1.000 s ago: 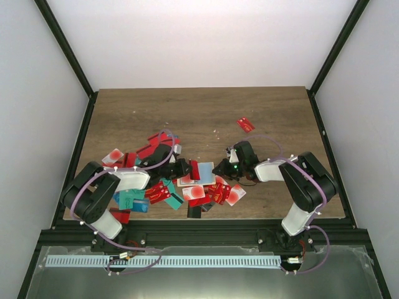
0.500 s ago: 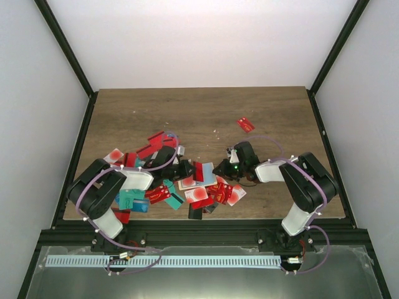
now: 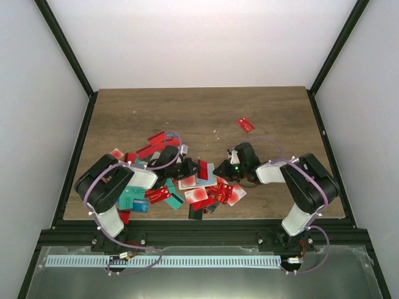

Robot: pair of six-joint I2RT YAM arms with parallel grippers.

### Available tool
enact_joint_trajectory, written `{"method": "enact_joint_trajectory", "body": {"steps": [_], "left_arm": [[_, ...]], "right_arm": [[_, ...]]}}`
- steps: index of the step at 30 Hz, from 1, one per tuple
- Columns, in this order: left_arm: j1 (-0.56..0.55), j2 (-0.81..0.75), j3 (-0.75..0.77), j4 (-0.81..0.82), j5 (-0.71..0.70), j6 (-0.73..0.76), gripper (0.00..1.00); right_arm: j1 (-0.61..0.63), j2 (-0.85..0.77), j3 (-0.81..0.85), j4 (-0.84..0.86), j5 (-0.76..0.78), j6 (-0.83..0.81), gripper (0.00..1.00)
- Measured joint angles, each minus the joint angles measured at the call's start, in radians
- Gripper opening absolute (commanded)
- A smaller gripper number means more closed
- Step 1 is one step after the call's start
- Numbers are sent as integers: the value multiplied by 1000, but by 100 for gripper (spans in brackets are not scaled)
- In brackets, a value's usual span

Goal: Put the credit cards into the card holder

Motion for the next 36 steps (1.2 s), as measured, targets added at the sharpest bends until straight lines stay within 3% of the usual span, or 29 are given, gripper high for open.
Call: {"method": "enact_joint_trajectory", "body": {"steps": [23, 29, 36], "left_arm": [[-22, 162, 138, 76, 58, -48, 4], [-26, 149, 153, 28, 55, -16, 4], [-23, 12, 155, -135, 6, 60, 4]], "right_arm": [[-18, -29, -5, -58, -9, -5, 15], [-40, -31, -5, -71, -28, -14, 15], [-44, -35, -5, -88, -48, -25, 18]]}}
